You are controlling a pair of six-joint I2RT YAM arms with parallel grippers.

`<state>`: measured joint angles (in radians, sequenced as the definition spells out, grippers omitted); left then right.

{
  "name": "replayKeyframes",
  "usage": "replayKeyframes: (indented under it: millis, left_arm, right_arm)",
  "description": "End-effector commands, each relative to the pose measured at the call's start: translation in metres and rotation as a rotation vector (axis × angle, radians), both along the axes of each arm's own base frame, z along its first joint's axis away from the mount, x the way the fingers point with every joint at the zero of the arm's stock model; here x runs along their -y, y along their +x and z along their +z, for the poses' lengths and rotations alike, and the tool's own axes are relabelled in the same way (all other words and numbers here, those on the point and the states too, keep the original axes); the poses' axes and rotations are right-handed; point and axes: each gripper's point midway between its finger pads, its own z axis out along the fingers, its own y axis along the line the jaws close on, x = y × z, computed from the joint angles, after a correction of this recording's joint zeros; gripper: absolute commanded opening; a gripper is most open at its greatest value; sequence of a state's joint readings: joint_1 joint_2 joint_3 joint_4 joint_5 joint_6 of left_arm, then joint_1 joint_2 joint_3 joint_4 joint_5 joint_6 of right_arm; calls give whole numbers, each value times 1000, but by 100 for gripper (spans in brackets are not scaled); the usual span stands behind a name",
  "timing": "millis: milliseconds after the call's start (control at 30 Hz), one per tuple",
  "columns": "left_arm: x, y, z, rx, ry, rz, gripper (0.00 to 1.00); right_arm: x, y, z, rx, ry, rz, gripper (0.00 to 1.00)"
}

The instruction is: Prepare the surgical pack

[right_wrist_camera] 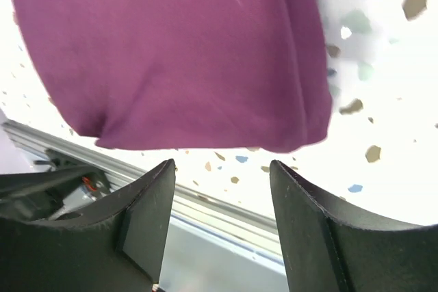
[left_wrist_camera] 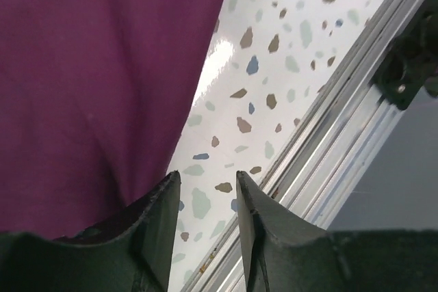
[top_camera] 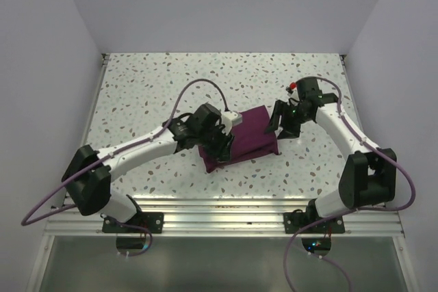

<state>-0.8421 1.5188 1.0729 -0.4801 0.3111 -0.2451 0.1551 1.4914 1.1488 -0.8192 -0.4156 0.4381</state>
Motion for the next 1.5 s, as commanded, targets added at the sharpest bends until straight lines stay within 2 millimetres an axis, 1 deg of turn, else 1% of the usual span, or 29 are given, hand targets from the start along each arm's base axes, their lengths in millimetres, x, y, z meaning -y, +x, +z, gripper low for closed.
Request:
replayKeyframes:
  millis: [0,33,67,100,133,233,300,400,433,500,567,633,767,900,967,1067,1133,1300,1367,1467]
  left_arm:
    - [-16,14,38,0,-56,114,43]
    - [-23,16,35,-20,-49,141,44]
    - [-35,23,32,-40,-39,183,44]
    - [-40,26,30,-47,-34,207,45]
    - [-49,30,26,-50,-21,238,47]
    - [-61,33,19,-68,-13,286,50]
    - [-65,31,15,-86,-15,301,50]
    - [-65,28,11,-123,-33,305,51]
    - [-66,27,9,-130,-31,309,51]
    - [-65,27,10,-133,-32,308,51]
    - [-63,27,14,-133,-53,313,50]
    - [-65,27,12,-147,-41,332,48]
    - [-78,31,0,-161,13,411,47]
    - [-86,41,0,-153,8,450,48]
    - [-88,42,-2,-150,12,458,48]
    - [-91,49,1,-128,17,478,48]
    - [-91,53,2,-118,8,478,49]
    - [-83,55,-8,-156,3,456,48]
    - [-82,55,-13,-171,2,454,47]
    - [-77,52,-14,-186,-18,437,43]
  right_arm:
    - [21,-14,1,-32,-103,18,61]
    - [22,-14,-2,-43,-106,18,61]
    - [22,-15,-4,-45,-107,24,61]
    - [22,-14,-5,-46,-109,25,61]
    - [22,-13,-7,-42,-107,25,61]
    - [25,-9,-9,-43,-110,30,59]
    - [24,-8,-12,-52,-92,42,58]
    - [20,-9,-18,-71,-61,54,55]
    - [19,-10,-22,-73,-55,60,52]
    - [19,-11,-25,-79,-43,57,50]
    - [17,-10,-27,-82,-25,50,48]
    - [14,-10,-26,-83,0,49,48]
    - [14,-9,-30,-88,6,45,48]
    - [16,-8,-34,-90,4,48,47]
    - [16,-8,-36,-89,8,54,46]
    - [20,-6,-39,-91,-9,54,44]
    - [24,-5,-41,-93,-23,51,43]
    - [24,-4,-47,-99,-6,55,41]
    - [24,-4,-49,-106,-1,52,40]
    - [19,-7,-52,-114,31,58,38]
